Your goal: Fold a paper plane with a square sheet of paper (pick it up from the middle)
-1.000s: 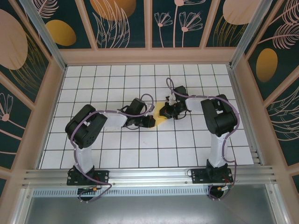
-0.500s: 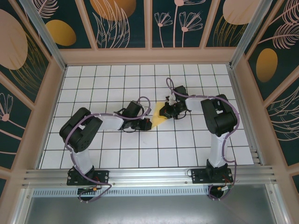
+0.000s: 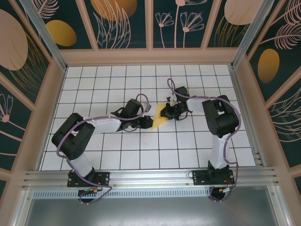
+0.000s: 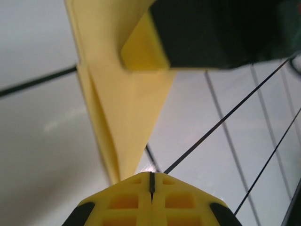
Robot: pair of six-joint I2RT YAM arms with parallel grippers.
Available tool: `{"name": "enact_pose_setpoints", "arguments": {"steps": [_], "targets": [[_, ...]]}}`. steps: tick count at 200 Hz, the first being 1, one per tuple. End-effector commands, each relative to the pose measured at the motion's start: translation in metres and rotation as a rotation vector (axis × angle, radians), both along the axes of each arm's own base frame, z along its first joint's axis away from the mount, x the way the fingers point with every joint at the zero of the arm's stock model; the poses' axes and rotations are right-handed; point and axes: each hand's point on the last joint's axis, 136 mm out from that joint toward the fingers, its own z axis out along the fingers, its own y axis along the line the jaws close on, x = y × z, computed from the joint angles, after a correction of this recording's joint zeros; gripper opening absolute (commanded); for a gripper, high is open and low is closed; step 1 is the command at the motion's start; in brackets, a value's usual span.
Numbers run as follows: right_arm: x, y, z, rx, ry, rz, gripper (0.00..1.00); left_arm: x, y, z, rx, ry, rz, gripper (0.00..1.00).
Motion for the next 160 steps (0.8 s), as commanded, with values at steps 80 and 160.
{"name": "enact_pose_setpoints", "arguments": {"steps": [80, 160], "targets": [[-0.018, -0.034, -0.069, -0.228, 0.101, -0.051, 0.03, 0.032, -0.034, -0.030, 0.010, 0.061, 0.038, 0.00], [-0.019, -0.036, -0.070, -0.237, 0.104, -0.050, 0.03, 0.002, -0.006, -0.071, 0.147, 0.152, 0.014, 0.00]]}}
